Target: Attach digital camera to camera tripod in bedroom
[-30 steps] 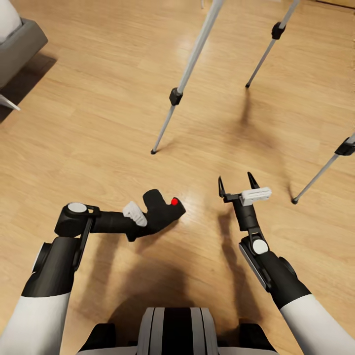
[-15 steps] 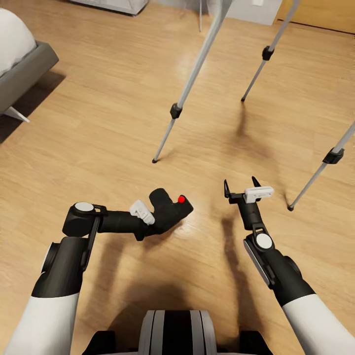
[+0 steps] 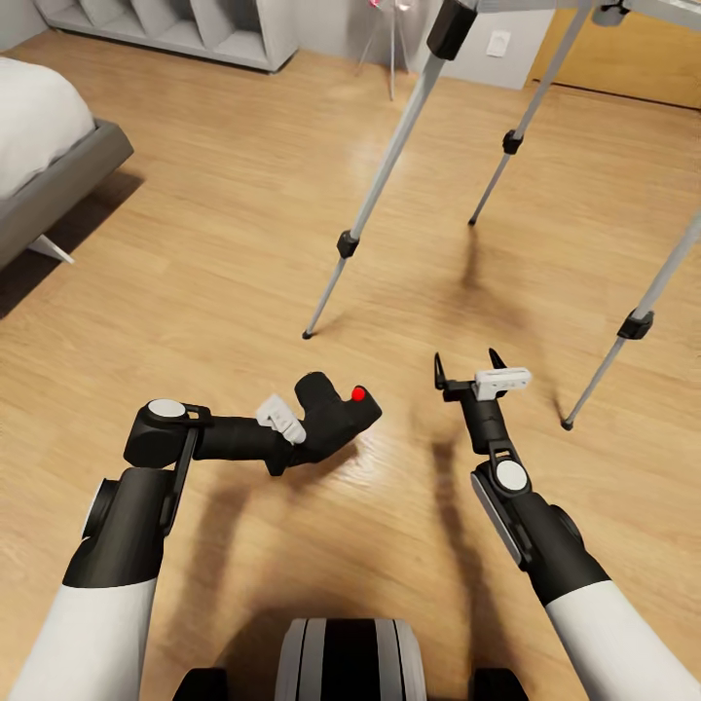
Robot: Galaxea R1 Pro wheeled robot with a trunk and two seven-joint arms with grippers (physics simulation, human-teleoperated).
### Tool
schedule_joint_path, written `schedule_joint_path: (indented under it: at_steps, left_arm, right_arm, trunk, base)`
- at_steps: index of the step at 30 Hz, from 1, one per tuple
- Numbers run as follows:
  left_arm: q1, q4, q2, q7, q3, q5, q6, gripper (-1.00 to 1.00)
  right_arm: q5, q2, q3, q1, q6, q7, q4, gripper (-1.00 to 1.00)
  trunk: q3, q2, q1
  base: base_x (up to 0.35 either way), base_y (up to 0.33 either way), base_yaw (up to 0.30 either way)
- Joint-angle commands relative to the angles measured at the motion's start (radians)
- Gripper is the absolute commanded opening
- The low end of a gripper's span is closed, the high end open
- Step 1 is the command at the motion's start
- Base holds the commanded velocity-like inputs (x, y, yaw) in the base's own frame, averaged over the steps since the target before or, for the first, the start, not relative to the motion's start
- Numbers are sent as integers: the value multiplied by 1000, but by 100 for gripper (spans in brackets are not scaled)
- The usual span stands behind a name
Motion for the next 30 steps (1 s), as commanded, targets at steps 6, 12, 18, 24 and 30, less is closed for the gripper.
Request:
schedule_joint_path:
  at_steps: [6,12,18,24,30]
  left_arm:
    - [-1,-1,0,-12,-1,-10,11,-100]
    - [-1,0,0,-13,-9,-10,11,-100]
    - [-1,0,2,-13,-19,-10,11,-100]
    - [-1,3,1,-12,-22,-10,11,-100]
    - [-1,2,2,-13,-22,-12,39,-100]
  right_arm:
    - [-1,2,37,-1,-5,-8,0,100]
    - [0,3,79,-1,3,-8,0,100]
    - [0,4,91,-1,8,-8,0,100]
    - [0,3,94,-1,22,-8,0,100]
    - [1,0,95,-1,184,50,0,100]
  trunk:
    - [23,1,-3]
    - [46,3,-6]
    - [69,4,-8]
    - [92,5,-11]
    - [116,7,-14]
  base:
    - [0,0,0]
    - [0,0,0]
    - [0,0,0]
    - [0,0,0]
    - [0,0,0]
